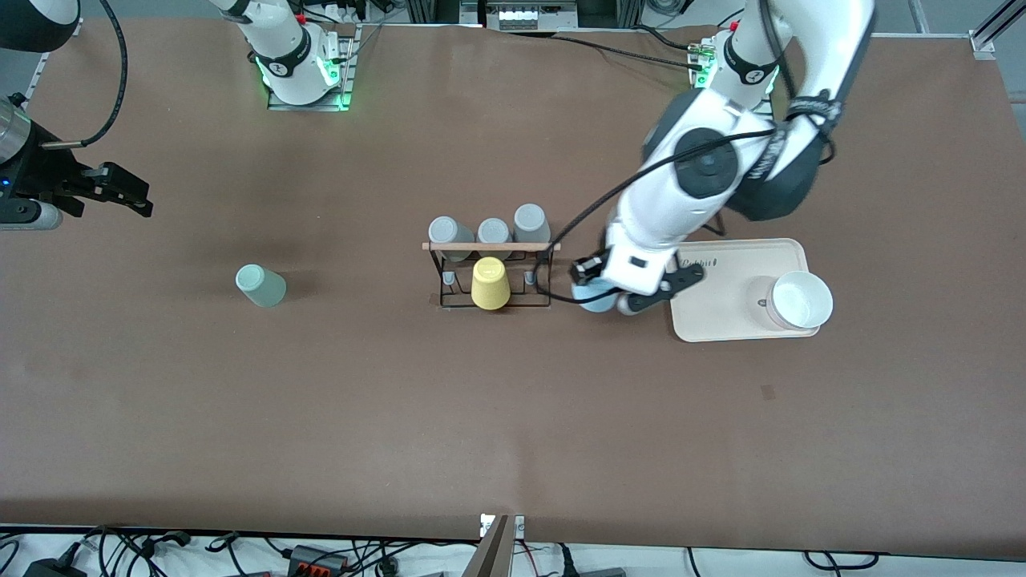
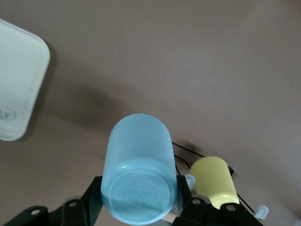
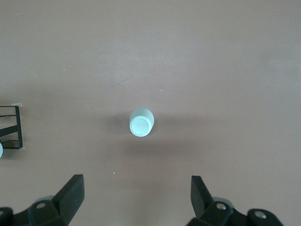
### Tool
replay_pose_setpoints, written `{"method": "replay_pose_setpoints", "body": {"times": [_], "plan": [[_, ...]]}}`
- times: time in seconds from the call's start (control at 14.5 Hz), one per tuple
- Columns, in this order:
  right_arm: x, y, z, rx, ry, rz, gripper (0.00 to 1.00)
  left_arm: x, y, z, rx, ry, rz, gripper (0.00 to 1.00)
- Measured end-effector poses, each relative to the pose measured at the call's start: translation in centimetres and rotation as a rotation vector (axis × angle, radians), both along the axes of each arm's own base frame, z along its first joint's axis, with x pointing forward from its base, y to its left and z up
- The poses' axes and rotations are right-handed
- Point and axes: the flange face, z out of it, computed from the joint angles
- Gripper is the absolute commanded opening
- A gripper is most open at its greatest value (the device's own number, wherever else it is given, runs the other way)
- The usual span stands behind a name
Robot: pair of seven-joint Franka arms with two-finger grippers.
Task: Hang scattered cups on rack with three cups
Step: 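Lift the light blue cup and carry it to the black rack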
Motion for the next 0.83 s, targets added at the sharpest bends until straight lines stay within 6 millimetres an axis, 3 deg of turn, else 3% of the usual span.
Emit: {"method": "replay_pose_setpoints", "body": {"times": [0.21,0.41,0.83], "plan": [[0.0,0.0,0.0,0.000,0.000,0.000,1.00,-0.8,-3.7,-1.9,0.001,0.029,0.016,0.41],[0.0,0.0,0.0,0.000,0.000,-0.001,1.00,-1.7,-6.2,-3.3,0.005,0.049,0.015,0.41],[0.0,-0.1,0.0,0.000,0.000,-0.002,1.00,-2.2,-7.9,-4.5,0.007,0.063,0.012,0.41]]}}
